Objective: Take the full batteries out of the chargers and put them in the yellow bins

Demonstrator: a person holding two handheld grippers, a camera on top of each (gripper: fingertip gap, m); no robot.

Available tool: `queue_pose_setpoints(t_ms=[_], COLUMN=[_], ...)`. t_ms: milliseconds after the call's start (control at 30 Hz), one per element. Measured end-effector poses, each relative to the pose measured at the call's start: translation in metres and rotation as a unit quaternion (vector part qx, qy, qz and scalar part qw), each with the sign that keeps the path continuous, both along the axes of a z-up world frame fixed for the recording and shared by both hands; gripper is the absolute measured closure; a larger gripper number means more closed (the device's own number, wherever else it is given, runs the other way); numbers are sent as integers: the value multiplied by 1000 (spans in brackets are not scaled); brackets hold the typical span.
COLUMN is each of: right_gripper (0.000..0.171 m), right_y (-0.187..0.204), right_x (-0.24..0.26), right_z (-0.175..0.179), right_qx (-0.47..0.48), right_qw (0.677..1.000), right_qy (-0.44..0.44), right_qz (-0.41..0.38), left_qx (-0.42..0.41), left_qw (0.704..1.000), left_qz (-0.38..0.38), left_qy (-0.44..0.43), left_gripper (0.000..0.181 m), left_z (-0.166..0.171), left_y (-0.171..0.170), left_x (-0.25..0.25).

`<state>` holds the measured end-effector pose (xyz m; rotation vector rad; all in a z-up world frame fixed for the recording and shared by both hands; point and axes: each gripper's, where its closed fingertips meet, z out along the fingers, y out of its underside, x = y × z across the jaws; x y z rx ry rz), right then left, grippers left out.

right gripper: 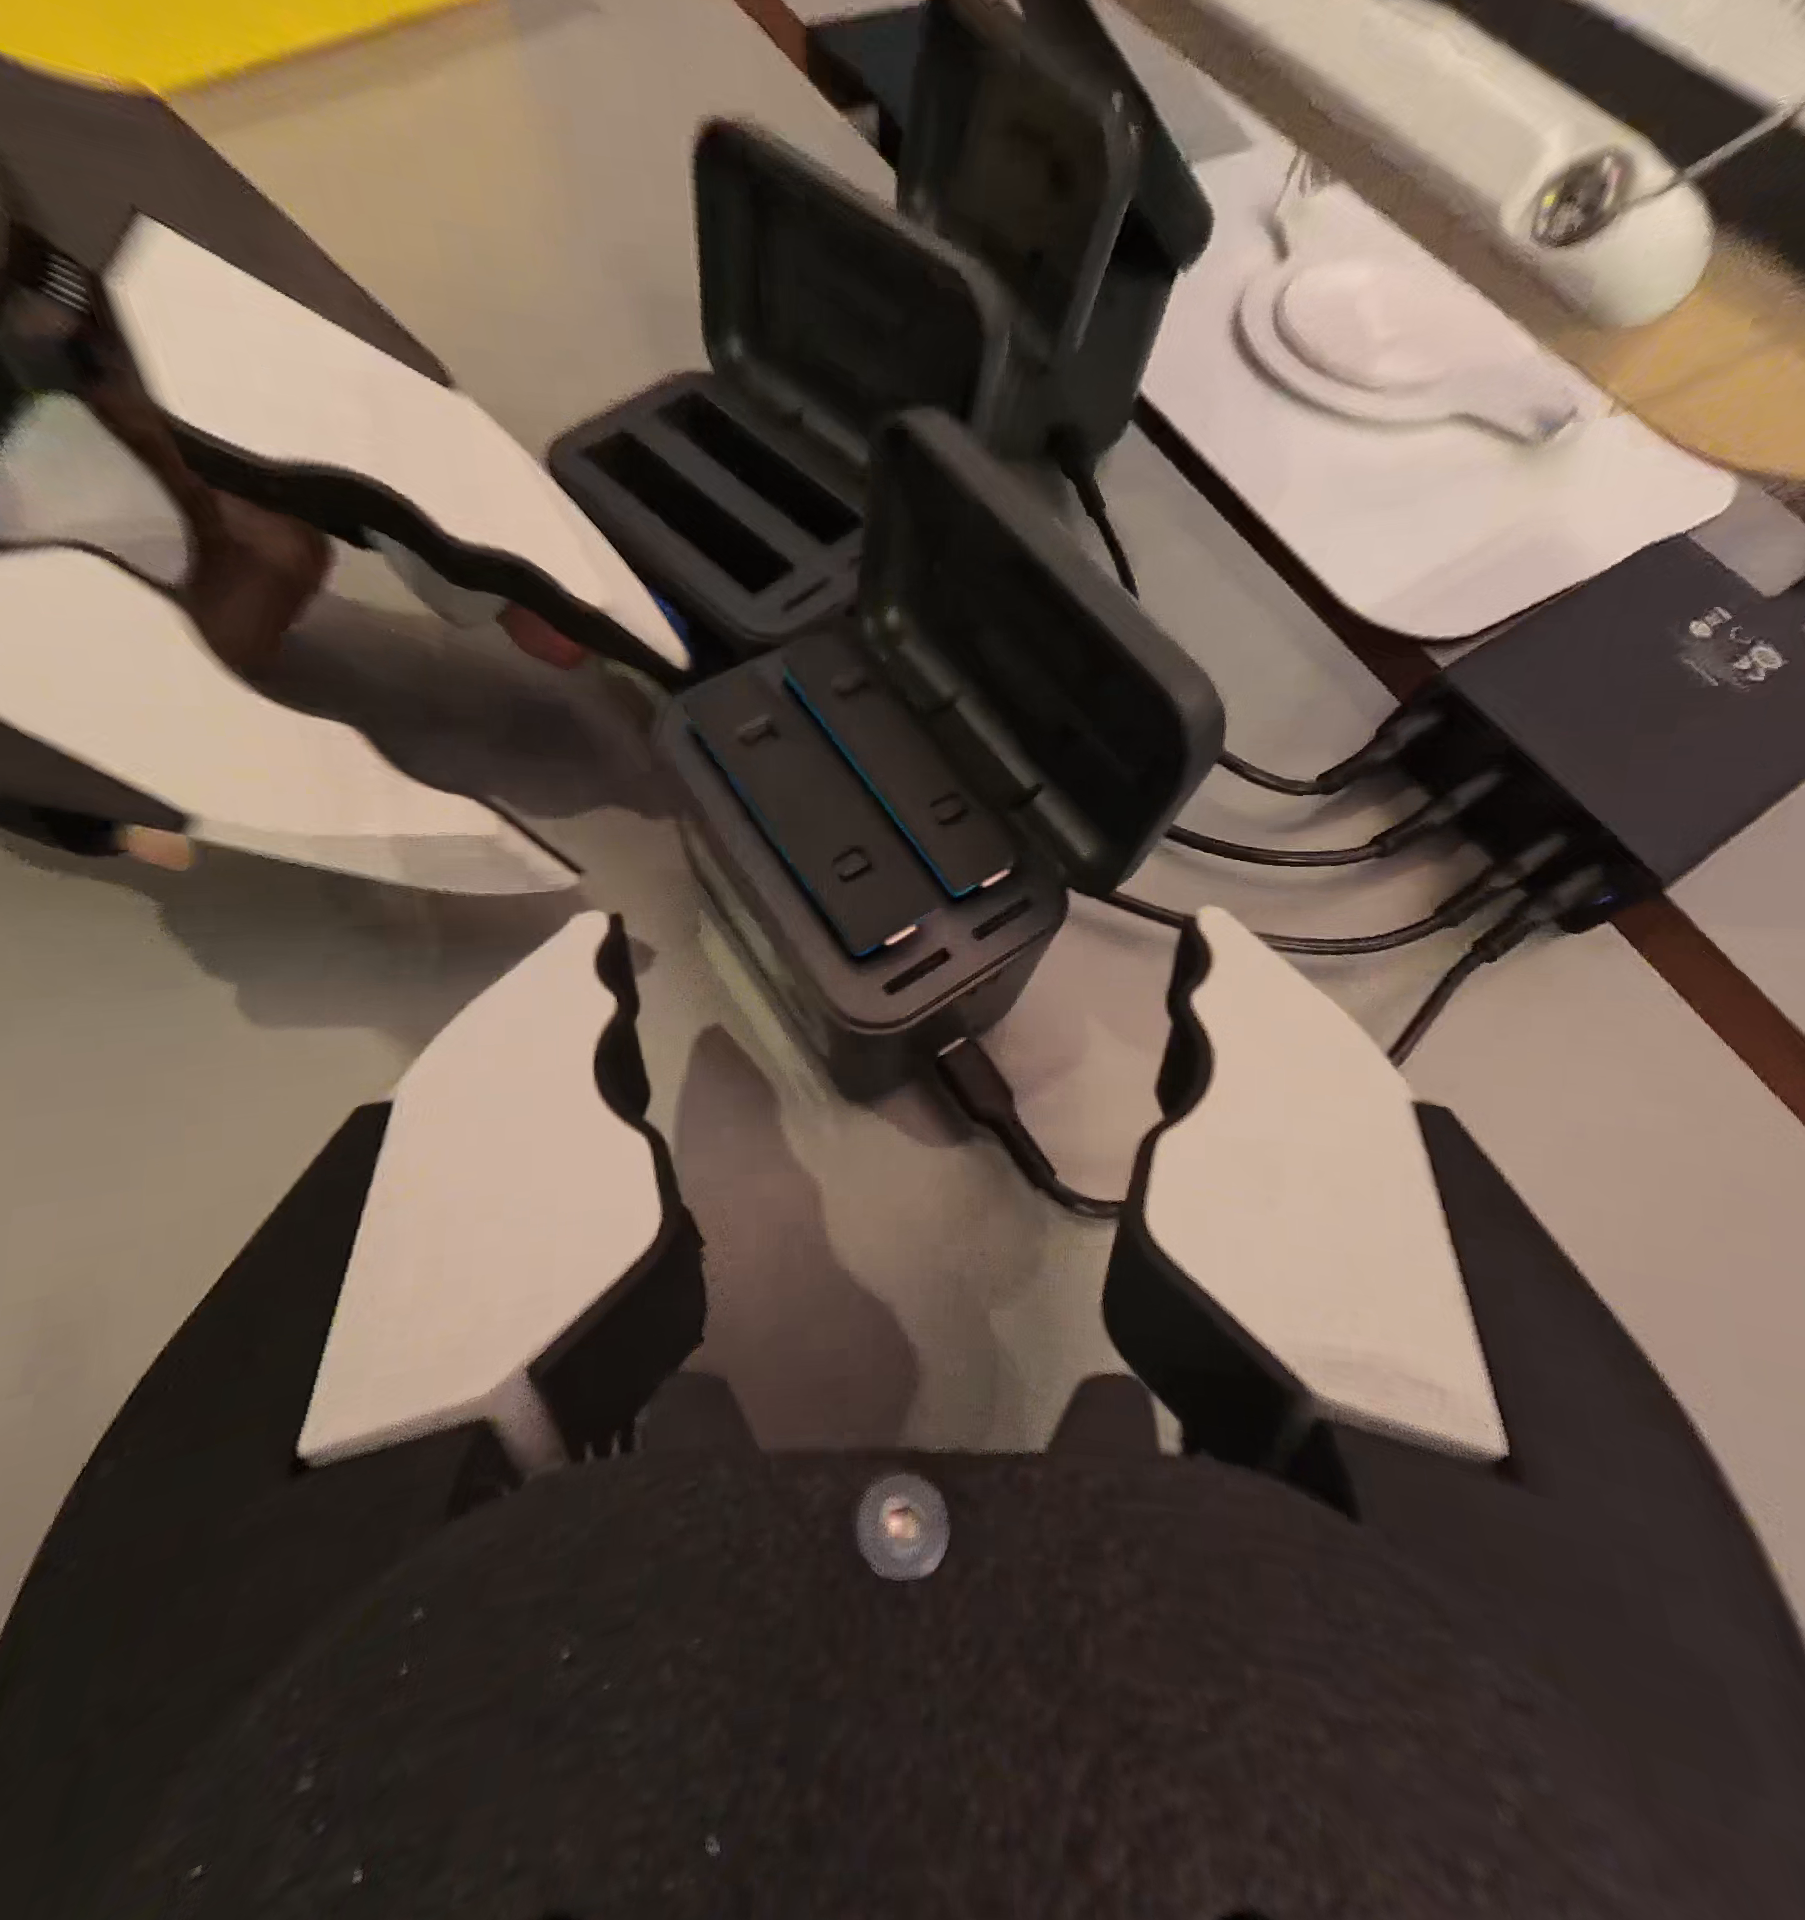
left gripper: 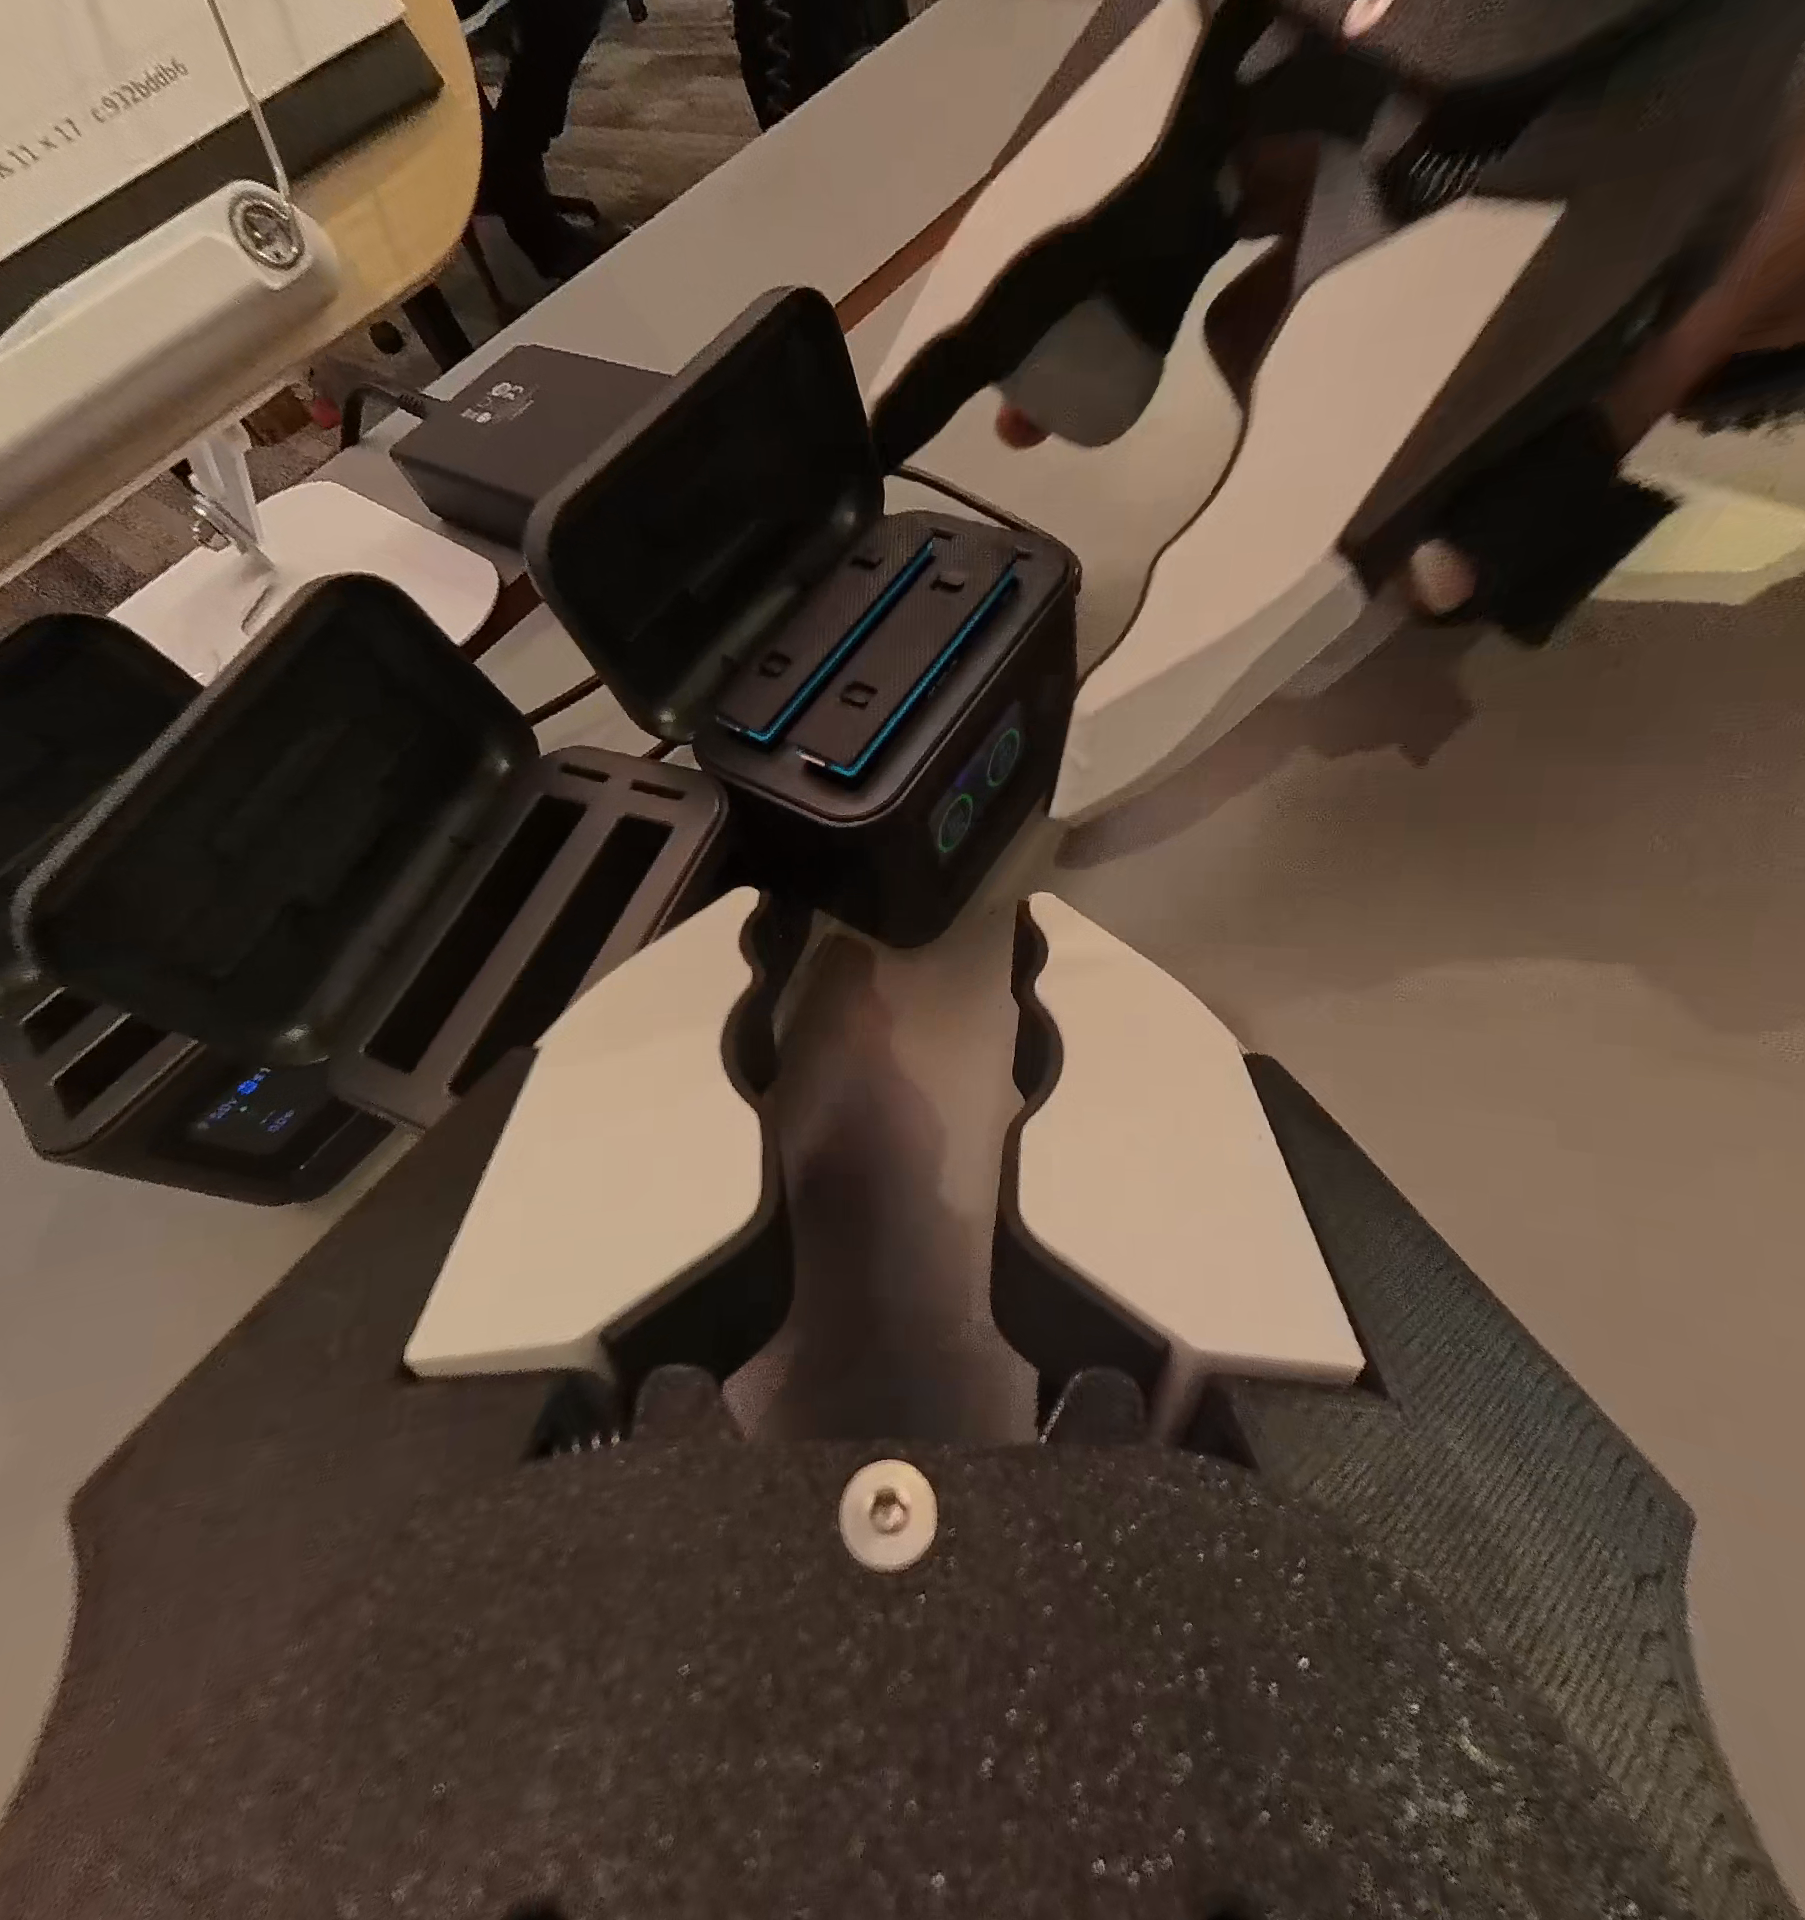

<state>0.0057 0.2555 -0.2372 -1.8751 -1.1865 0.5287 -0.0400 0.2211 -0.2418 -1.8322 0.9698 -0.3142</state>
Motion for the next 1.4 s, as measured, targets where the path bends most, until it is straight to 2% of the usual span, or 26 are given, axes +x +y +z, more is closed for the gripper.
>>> queue_pose_setpoints(t_ms=[33,100,167,233,500,600,700,900,1000,1067,1167,1233,1400], right_gripper=[69,73,94,105,105,105,104,99,97,99,99,101,100], right_y=[4,7,5,-3,-51,-64,-71,-68,-67,-69,-83,-90,-96], right_x=[-3,-12,-17,-17,-30,-37,-41,-19,-7,-5,-7,-8,-22], right_z=[-5,-14,-21,-21,-21,-21,-20,7,31,39,41,35,19], right_qx=[1,-15,-34,-37,-54,-62,-62,-70,-40,-29,-23,-11,-6], right_qw=[1000,999,998,996,978,974,973,985,996,999,989,983,979], right_qy=[-4,-2,-3,3,3,1,2,8,-6,8,74,81,57], right_qz=[5,29,49,78,199,218,224,157,73,-13,-123,-166,-195], left_qx=[1,0,1,1,-44,-39,-50,-51,-54,-55,-58,-61,-59], left_qw=[1000,1000,1000,1000,994,992,991,992,992,993,994,994,994], left_qz=[1,0,-3,-11,-91,-105,-106,-103,-95,-88,-79,-77,-84], left_qy=[-4,-9,-8,-3,39,60,57,56,54,54,54,52,49], left_gripper=[139,139,139,138,117,115,123,123,123,123,123,123,124], left_z=[1,3,3,3,-17,-22,-23,-23,-23,-23,-23,-23,-22], left_y=[-1,-4,-8,-14,-37,-42,-44,-44,-46,-47,-49,-51,-55], left_x=[0,-2,-5,-9,-5,-2,-2,-2,0,2,6,8,10])
